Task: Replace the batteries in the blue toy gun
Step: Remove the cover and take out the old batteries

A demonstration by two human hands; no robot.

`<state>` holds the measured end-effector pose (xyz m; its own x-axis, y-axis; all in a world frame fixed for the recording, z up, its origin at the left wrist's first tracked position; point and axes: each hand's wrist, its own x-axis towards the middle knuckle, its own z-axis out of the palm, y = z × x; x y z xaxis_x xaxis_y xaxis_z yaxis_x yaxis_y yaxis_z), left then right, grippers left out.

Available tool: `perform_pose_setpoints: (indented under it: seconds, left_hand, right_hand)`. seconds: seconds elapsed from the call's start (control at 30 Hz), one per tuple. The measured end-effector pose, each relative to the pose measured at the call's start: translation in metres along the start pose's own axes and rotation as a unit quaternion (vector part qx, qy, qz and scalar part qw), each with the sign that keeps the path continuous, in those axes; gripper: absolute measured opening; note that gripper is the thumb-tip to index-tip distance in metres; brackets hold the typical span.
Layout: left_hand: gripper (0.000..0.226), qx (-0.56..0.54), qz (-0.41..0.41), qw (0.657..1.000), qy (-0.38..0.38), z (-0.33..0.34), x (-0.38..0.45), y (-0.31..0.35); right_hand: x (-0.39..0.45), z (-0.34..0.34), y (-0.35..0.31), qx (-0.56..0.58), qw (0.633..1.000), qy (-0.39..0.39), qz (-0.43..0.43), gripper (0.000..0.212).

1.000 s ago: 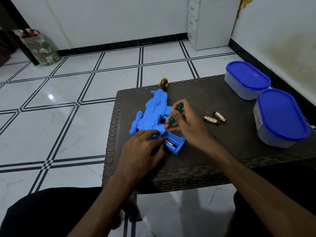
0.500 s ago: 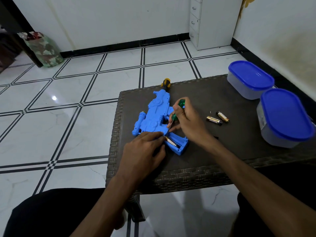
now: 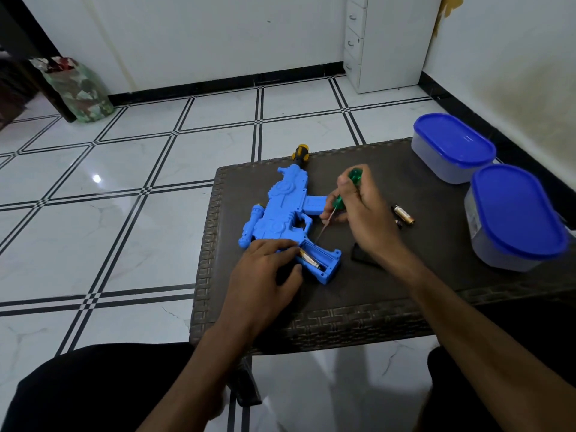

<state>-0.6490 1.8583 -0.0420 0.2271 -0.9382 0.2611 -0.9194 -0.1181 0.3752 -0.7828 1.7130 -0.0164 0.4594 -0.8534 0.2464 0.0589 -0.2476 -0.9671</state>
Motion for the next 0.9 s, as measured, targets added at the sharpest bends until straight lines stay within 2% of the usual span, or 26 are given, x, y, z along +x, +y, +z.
perform_pose_setpoints:
  seconds: [0.1,0.17,0.23,0.3,0.4,0.5,0.8,0.9]
  left_hand:
    - [0.028,-0.027,-0.006,1.000,0.004,-0.003,0.001,0.002]
    - [0.025,-0.049,-0.016,0.999,0.015,-0.005,0.002,0.004]
    - [0.022,-0.079,-0.025,0.996,0.027,-0.006,0.003,0.005]
    - [0.022,-0.108,-0.030,0.993,0.039,-0.007,0.003,0.007]
    - [0.023,-0.130,-0.025,0.990,0.050,-0.007,0.002,0.007]
    - [0.024,-0.142,-0.027,0.988,0.048,-0.008,0.001,0.009]
    - [0.024,-0.139,-0.032,0.987,0.070,-0.006,0.001,0.006]
    - [0.029,-0.069,-0.056,0.993,0.079,-0.002,0.003,-0.008]
  right_hand:
    - [-0.003,-0.014,-0.009,-0.050,0.999,-0.001,-0.008,0.016]
    - [-0.006,-0.022,-0.012,-0.125,0.992,-0.026,-0.010,0.017]
    - [-0.012,-0.026,-0.010,-0.255,0.964,-0.069,-0.023,0.020]
    - [-0.021,-0.024,-0.008,-0.327,0.934,-0.138,-0.029,0.027]
    - [-0.032,-0.013,-0.002,-0.341,0.915,-0.211,-0.039,0.044]
    - [-0.035,-0.005,0.005,-0.353,0.911,-0.208,-0.050,0.050]
    - [-0.037,0.001,0.005,-0.336,0.925,-0.171,-0.041,0.034]
    - [-0.037,0.000,0.002,-0.316,0.935,-0.155,-0.037,0.031]
